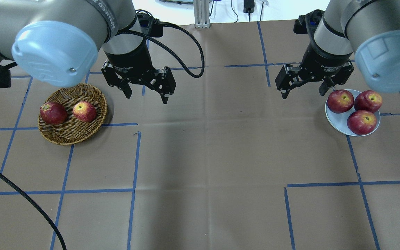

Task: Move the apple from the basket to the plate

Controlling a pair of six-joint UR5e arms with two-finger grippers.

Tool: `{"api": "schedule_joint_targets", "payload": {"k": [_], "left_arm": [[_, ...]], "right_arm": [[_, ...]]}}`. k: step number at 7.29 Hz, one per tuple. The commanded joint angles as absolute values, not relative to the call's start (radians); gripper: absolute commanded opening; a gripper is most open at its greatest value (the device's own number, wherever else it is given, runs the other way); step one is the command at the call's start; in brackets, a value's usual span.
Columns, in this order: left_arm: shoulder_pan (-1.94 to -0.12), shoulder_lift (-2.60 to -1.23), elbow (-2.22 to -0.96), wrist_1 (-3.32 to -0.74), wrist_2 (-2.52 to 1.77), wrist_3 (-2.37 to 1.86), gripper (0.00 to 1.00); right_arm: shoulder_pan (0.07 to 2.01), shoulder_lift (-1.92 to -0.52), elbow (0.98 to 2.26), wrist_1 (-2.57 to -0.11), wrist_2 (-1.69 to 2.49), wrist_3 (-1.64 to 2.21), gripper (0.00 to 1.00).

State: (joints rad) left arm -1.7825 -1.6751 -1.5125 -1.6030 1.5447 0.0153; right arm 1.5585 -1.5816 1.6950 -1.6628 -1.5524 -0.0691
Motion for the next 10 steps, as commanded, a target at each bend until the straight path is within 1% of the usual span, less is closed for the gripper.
{"api": "schedule_joint_targets", "payload": {"k": [1, 6, 8, 10], "left_arm": [[-1.782, -1.675, -1.513, -1.603, 1.545, 0.015, 0.98], [-1.781, -1.677, -1.516, -1.606, 1.545, 0.07, 0.98], [-1.776, -1.668, -1.563, -1.6, 1.543, 0.116, 0.98], [-1.715, -1.664, -1.617, -1.539, 1.543, 0.219, 0.98]], "right_arm": [[1.559, -1.582, 1.695, -1.663, -1.552, -0.069, 1.0], [1.559, -1.582, 1.695, -1.663, -1.552, -0.069, 1.0], [1.559, -1.582, 1.695, -1.663, -1.552, -0.069, 1.0], [1.56, -1.582, 1.695, -1.663, -1.552, -0.069, 1.0]]}}
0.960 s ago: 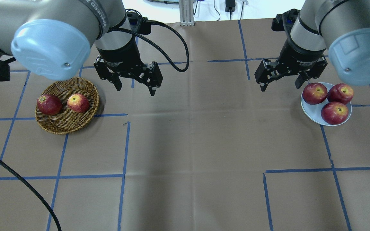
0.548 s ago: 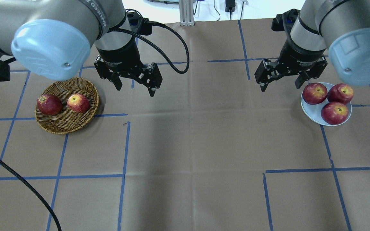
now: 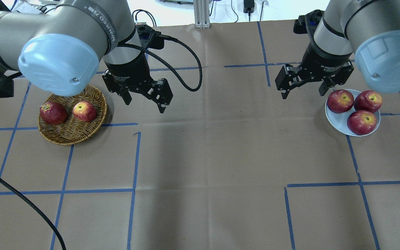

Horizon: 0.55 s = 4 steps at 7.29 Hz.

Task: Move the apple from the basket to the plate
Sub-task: 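Move the left gripper over the wicker basket toward the nearer apple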

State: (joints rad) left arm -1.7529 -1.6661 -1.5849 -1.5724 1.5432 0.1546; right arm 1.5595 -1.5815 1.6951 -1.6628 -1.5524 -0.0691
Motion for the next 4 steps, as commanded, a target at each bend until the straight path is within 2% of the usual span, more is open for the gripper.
{"api": "schedule_joint_targets", "payload": {"k": [1, 4], "left_arm": [[-1.647, -1.663, -1.649, -1.534, 1.545, 0.312, 0.98], [-1.467, -1.684, -1.742, -1.37, 1.549, 0.593, 0.98]], "right_arm": [[1.56, -1.582, 1.695, -1.663, -1.552, -0.069, 1.0], [1.56, -1.582, 1.697, -1.663, -1.552, -0.069, 1.0]]}}
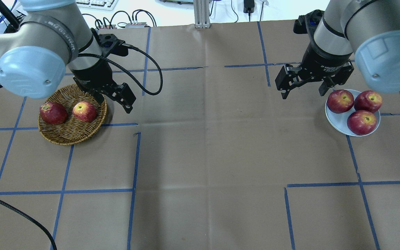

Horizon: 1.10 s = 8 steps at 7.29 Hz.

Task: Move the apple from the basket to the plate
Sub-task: 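Move the left gripper over the wicker basket toward the nearer apple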

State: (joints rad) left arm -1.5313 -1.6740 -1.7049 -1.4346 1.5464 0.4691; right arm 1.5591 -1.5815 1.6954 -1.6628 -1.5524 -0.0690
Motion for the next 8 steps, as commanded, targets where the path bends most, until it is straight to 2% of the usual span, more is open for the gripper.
{"api": "schedule_joint_targets", "payload": {"k": [1, 3, 8], "left_arm": [[-1.395, -1.725, -1.774, -1.297, 1.548, 0.689, 0.98], [-1.278, -1.802, -1.827, -1.14, 1.549, 0.846, 0.98], [-1.256, -1.925, -1.799, -0.992, 1.636, 0.95, 0.98]], "right_arm": [[1.56, -1.582, 1.697, -1.663, -1.554, -0.069, 1.0], [1.56, -1.582, 1.697, -1.663, -1.554, -0.068, 1.0], [1.56, -1.582, 1.697, -1.663, -1.554, -0.067, 1.0]]}}
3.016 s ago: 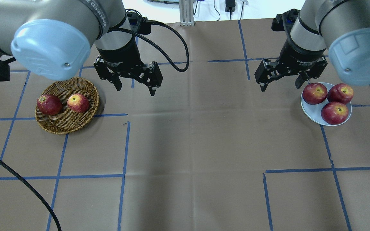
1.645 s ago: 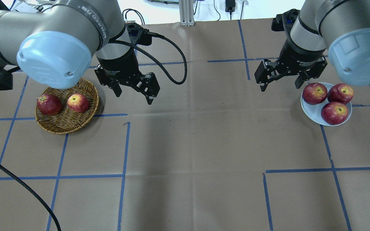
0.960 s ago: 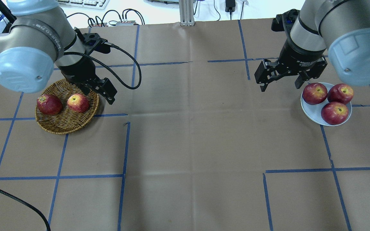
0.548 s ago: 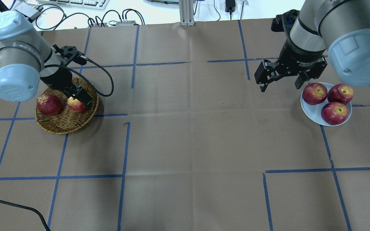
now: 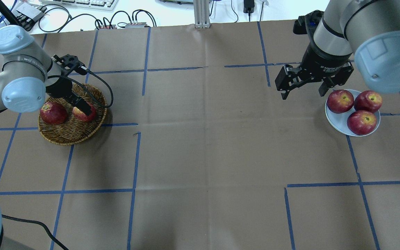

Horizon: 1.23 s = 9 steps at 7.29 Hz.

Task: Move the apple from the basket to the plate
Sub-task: 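Lower the left gripper and close it on the red apple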

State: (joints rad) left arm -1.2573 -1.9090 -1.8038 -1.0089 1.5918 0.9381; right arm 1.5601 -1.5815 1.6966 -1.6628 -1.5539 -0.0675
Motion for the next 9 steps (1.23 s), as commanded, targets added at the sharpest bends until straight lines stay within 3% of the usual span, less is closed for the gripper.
{"api": "schedule_joint_targets", "payload": {"k": [1, 4, 6, 7, 9], "left_arm": [[-1.255, -1.949, -1.798, -0.986, 1.635, 0.951, 0.98], [-1.229, -2.005, -1.802, -0.966, 1.625, 0.953, 0.98], [-1.223, -2.02, -1.804, -0.966, 1.621, 0.953, 0.52], [-1.223, -2.02, -1.809, -0.966, 1.609, 0.957, 0.4], [-1.227, -2.0, -1.801, -0.972, 1.606, 0.959, 0.24]], "right_arm": [[1.56, -1.582, 1.697, -1.663, -1.554, -0.067, 1.0], [1.56, -1.582, 1.697, -1.663, -1.554, -0.067, 1.0], [1.56, -1.582, 1.697, -1.663, -1.554, -0.067, 1.0], [1.56, -1.582, 1.697, -1.663, -1.554, -0.067, 1.0], [1.56, -1.582, 1.697, -1.663, -1.554, -0.067, 1.0]]}}
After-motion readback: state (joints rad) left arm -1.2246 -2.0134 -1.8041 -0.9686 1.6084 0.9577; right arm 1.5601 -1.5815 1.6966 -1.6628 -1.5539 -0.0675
